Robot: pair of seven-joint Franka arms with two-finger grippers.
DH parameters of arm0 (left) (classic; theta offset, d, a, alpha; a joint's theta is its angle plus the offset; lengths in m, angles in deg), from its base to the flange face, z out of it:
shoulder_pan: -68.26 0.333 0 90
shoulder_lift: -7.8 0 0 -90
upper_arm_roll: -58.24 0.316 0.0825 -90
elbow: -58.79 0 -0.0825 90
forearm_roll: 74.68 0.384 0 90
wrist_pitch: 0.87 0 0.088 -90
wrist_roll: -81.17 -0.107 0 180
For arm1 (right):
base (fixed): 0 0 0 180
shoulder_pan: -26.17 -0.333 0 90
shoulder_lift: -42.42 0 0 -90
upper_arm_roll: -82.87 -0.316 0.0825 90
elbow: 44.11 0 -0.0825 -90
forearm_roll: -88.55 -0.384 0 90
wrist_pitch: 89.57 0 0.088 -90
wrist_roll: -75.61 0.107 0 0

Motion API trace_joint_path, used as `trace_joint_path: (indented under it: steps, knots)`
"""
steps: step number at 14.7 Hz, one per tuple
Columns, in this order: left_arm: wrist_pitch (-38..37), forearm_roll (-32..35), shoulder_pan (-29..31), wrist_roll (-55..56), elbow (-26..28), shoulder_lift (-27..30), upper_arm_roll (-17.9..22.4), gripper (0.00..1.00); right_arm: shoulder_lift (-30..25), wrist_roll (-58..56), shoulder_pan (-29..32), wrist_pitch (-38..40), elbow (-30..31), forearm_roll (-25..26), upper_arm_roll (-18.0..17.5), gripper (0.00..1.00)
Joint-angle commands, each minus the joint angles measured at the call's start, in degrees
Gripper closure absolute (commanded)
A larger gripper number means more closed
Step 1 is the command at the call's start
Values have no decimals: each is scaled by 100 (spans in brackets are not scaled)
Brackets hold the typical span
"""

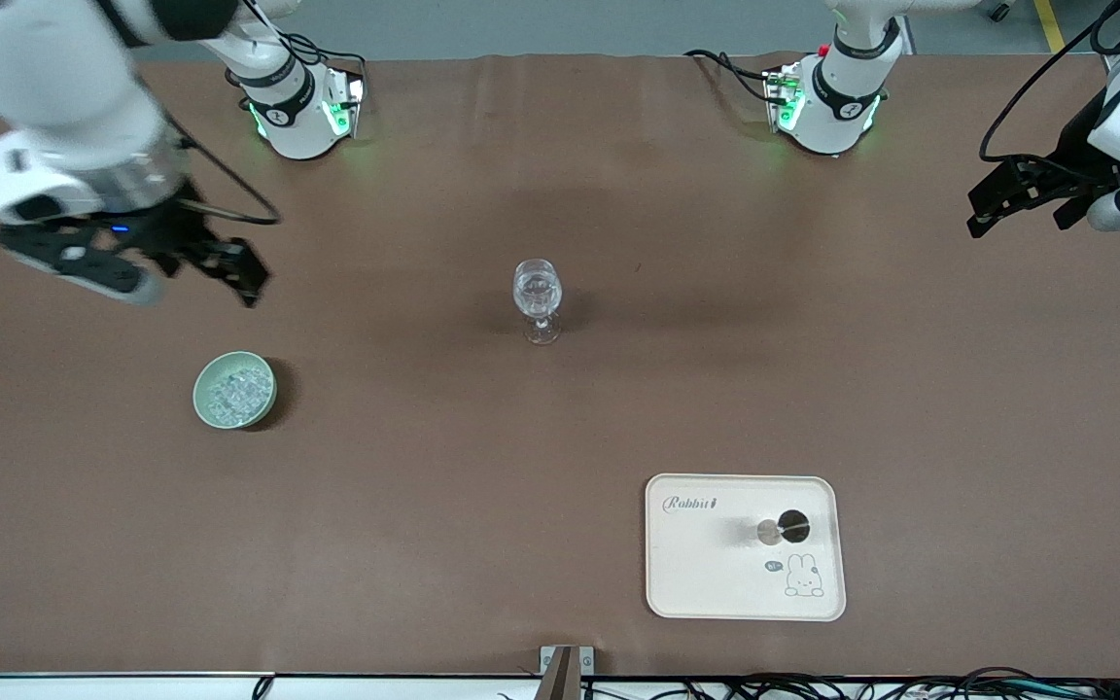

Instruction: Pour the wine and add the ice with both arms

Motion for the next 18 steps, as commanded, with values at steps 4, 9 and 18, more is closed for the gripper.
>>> trace_joint_path:
  steps: [4, 9, 18]
  knots:
    - [8, -50, -6, -216, -26, -28, 35, 0, -477, -2416, 281, 579, 62, -488, 1279, 0]
    - [-27, -23, -24, -207, -255, -178, 17, 0, -178, -3139, 749, 729, -667, -796, 1367, 0]
    - [-132, -32, -24, -216, -263, -178, -10, 0, -187, -3139, 679, 799, -659, -805, 1323, 0]
